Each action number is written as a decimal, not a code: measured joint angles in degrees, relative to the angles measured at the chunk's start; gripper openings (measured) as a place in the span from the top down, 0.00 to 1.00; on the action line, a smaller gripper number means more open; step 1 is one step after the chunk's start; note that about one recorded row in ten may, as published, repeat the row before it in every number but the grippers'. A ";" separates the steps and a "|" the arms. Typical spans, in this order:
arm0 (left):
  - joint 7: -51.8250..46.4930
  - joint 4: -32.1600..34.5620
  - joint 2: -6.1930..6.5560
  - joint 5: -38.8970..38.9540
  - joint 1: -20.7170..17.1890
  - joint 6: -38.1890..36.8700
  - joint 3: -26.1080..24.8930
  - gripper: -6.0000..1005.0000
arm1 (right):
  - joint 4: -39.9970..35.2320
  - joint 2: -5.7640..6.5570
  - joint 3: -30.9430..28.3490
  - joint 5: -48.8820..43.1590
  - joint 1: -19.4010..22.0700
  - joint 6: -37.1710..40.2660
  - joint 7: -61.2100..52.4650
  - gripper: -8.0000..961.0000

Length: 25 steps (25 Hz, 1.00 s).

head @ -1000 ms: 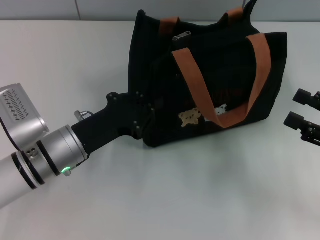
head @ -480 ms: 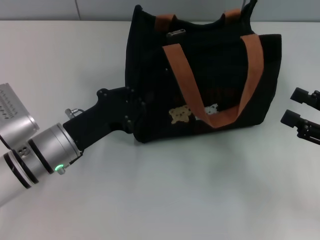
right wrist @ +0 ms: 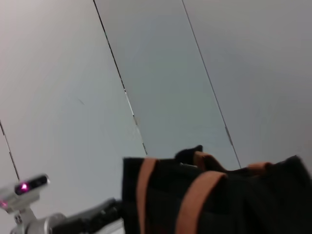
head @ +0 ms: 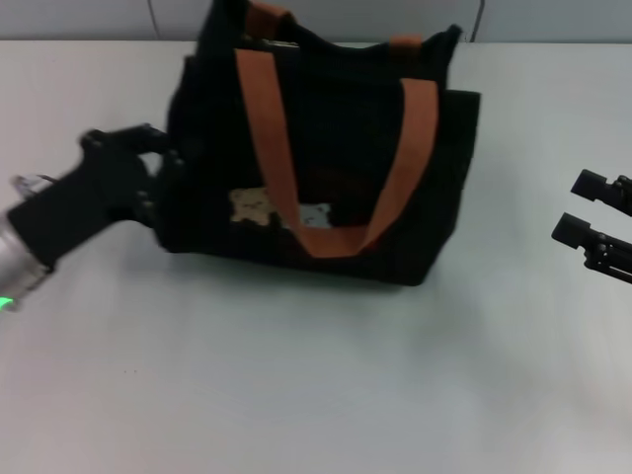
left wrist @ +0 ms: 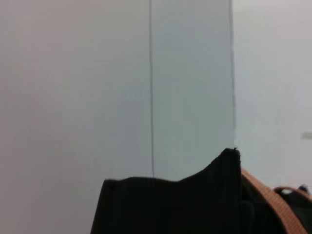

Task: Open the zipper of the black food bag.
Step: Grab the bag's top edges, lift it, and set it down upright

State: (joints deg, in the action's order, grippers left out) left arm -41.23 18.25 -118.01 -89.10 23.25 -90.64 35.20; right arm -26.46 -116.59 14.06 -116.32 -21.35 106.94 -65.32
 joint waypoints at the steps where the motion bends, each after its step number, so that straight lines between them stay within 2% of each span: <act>1: -2.58 3.60 0.14 -0.07 -0.87 -1.14 1.02 0.89 | 0.01 -0.05 0.00 0.01 -0.11 0.00 -0.01 0.19; 2: -7.59 11.19 0.46 -0.08 -2.37 -2.77 3.53 0.89 | 0.17 -0.09 0.00 0.02 -0.24 0.00 -0.02 0.19; 3: -7.59 11.19 0.46 -0.08 -2.37 -2.77 3.53 0.89 | 0.47 -0.11 0.00 0.02 -0.40 0.00 -0.02 0.19; 8: -20.72 26.36 2.24 -1.12 -4.17 -3.73 9.75 0.89 | 1.19 -0.36 0.00 0.05 -1.02 0.10 -0.02 0.19; 9: -20.72 26.36 2.24 -1.12 -4.17 -3.73 9.75 0.89 | 1.20 -0.49 0.01 0.05 -1.09 0.17 -0.01 0.19; 10: -25.88 31.97 3.21 -3.02 -3.95 -4.64 9.78 0.89 | 1.24 -0.65 0.00 0.05 -1.18 0.25 -0.01 0.19; 12: -30.31 37.31 4.09 -3.95 -3.36 -6.16 9.17 0.89 | 2.42 -1.13 -0.09 0.05 -1.92 0.42 -0.02 0.20; 14: -31.90 39.50 4.37 -4.09 -3.06 -6.78 8.91 0.89 | 3.24 -1.34 -0.07 0.06 -2.52 0.41 -0.03 0.20; 17: -35.50 45.65 4.88 -4.70 -2.27 -7.63 8.34 0.89 | 6.66 -2.54 0.39 -0.14 -5.75 -0.78 0.56 0.20; 19: -36.13 46.97 4.93 -4.81 -2.06 -7.76 8.34 0.89 | 8.29 -2.68 0.78 -0.20 -6.80 -1.46 1.12 0.20; 20: -36.42 47.85 4.95 -5.02 -1.80 -7.86 8.35 0.89 | 12.06 -2.70 2.35 -0.25 -9.23 -3.85 2.53 0.20; 21: -36.56 48.57 4.95 -5.24 -1.57 -8.02 8.34 0.89 | 12.06 -2.70 2.35 -0.25 -9.23 -3.85 2.53 0.20; 22: -36.66 49.45 4.81 -5.69 -1.04 -8.43 8.37 0.89 | 15.68 -2.83 4.93 -0.26 -12.05 -7.94 3.29 0.20; 23: -36.66 49.45 4.81 -5.69 -1.04 -8.43 8.37 0.89 | 15.68 -2.83 4.93 -0.26 -12.05 -7.94 3.29 0.20; 25: -36.73 50.10 4.49 -6.29 -0.20 -9.32 8.61 0.89 | 19.55 -2.99 7.31 -0.28 -15.05 -12.11 4.17 0.20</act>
State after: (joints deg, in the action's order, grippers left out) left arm -77.96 68.34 -113.52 -95.39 23.05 -99.96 43.81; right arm -6.91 -119.58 21.37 -116.60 -36.39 94.84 -61.15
